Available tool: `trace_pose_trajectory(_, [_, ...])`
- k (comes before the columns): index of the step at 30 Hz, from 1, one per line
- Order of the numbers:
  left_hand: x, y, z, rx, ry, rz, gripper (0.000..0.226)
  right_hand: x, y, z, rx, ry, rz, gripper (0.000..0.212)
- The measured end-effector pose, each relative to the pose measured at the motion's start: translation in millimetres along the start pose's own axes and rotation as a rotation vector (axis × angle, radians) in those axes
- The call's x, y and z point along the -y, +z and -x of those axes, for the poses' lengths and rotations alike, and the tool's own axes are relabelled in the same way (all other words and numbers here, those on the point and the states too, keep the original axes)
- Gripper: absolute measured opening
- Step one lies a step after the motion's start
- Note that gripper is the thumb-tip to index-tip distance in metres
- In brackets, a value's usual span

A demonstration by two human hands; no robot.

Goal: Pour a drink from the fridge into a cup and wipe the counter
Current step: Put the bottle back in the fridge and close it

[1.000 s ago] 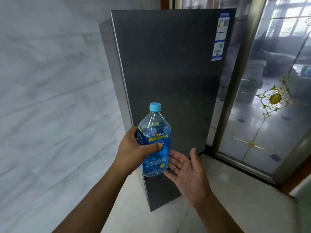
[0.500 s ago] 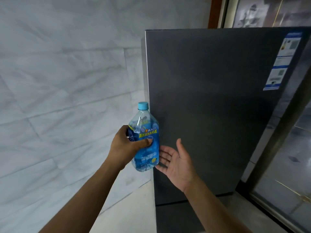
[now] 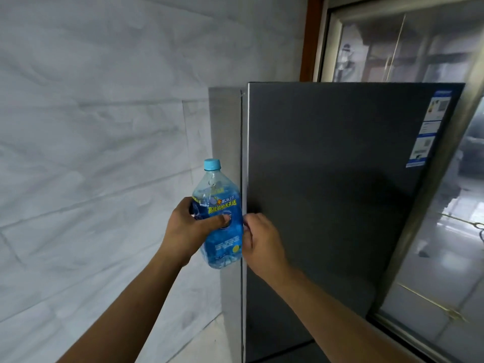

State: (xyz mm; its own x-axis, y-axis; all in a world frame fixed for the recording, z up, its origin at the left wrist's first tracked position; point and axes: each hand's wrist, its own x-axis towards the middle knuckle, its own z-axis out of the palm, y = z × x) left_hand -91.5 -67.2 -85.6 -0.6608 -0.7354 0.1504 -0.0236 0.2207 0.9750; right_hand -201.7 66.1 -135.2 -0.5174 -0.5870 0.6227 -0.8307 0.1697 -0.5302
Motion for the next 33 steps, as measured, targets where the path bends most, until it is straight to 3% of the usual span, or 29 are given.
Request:
trace_pose_trajectory(3, [-4,-9,-15,0.029,0.027,0.024,0.060,-13,-2,-17,-0.090,-0.401,0.508,0.022])
trace_pose_trajectory(7, [0,-19,-29,0.076,0.045,0.025,0.064,-14,-15,-36,0.147,-0.575,0.936,0.032])
trace_pose_trajectory(11, [5,-23,-34,0.114,0.038,0.047,0.066,-5,-21,-49,0.332,-0.640,1.131,0.035])
trace_pose_trajectory(24, [8,-33,-29,0.172,0.092,0.077,0.064,12,-6,-41,0.201,-0.574,1.154,0.024])
trace_pose_trajectory(29, [10,-42,-21,0.274,0.092,0.087,0.056,20,-21,-3,-0.001,-0.586,1.094,0.014])
trace_pose_trajectory(33, [5,-33,-11,0.409,0.086,0.105,0.065,43,-49,43,-0.222,-0.416,1.042,0.024])
